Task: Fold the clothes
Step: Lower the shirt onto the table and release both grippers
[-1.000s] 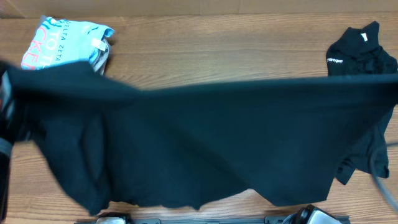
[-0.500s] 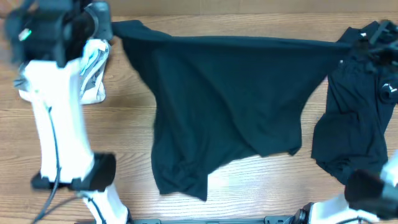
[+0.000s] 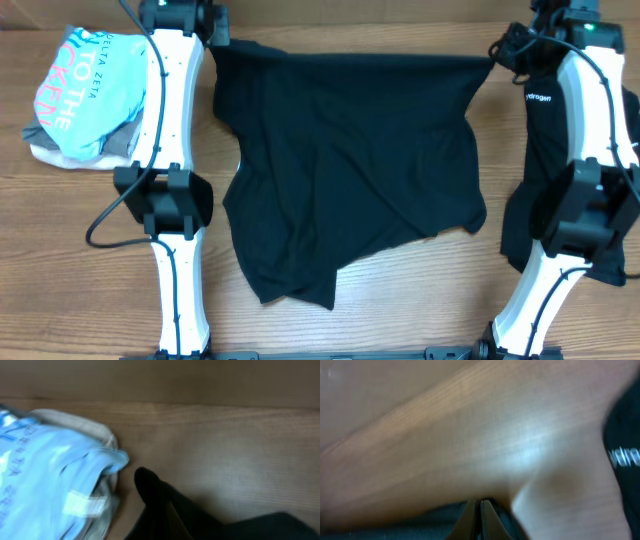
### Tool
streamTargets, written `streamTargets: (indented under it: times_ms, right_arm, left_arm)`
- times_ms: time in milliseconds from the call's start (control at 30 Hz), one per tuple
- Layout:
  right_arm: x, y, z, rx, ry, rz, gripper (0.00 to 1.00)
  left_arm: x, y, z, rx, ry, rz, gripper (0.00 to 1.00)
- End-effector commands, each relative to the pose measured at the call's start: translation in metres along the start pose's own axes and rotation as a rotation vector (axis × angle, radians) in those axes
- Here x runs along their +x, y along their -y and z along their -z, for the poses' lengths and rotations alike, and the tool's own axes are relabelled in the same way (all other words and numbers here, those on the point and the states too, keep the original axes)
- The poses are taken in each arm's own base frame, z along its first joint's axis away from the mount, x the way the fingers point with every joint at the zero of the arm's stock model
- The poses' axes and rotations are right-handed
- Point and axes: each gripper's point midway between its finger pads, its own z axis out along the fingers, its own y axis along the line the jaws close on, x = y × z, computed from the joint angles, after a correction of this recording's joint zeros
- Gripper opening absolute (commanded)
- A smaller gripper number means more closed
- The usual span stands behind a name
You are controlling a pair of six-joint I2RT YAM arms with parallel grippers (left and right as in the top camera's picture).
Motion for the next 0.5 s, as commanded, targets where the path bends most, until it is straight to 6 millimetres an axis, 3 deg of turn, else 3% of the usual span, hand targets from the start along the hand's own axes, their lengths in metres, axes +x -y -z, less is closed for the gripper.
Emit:
streamTargets:
  times_ms: [0,100,133,167,200,267,300,333,467]
  right_arm:
    - [-0.01,-0.004,-0.023,0.018,0.054,0.017,0.04]
    - [-0.019,-0.013,-0.034,0.008,0.102,0.042,0.05]
    - [-0.022,-0.017,-0.038,0.007,0.119,0.049,0.07]
    - [-0.026,-0.019,-0.039,0.008,0.138,0.056,0.17]
    - [-0.029,-0.022,-0.04,0.01,0.153,0.062,0.35]
    - [-0.035,-0.024,-0.039,0.015,0.181,0.07,0.67]
    - [-0.037,-0.026,-0.036,0.012,0.19,0.071,0.92]
    - [-0.039,-0.027,-0.034,0.011,0.193,0.072,1.0]
    - [-0.044,-0.031,-0.007,0.013,0.194,0.067,1.0]
  left_arm:
    - [-0.007,-0.004,-0.024,-0.03,0.04,0.062,0.04]
    - [-0.013,0.008,-0.035,0.025,0.069,0.069,0.06]
    - [-0.017,0.012,-0.036,0.048,0.083,0.072,0.13]
    - [-0.019,0.015,-0.037,0.063,0.094,0.075,0.29]
    - [-0.023,0.017,-0.036,0.074,0.109,0.078,0.5]
    - [-0.029,0.019,-0.035,0.079,0.131,0.081,0.81]
    - [-0.031,0.019,-0.033,0.08,0.139,0.082,1.0]
    - [-0.031,0.019,-0.031,0.08,0.14,0.082,1.0]
    - [-0.032,0.015,-0.014,0.08,0.13,0.079,1.0]
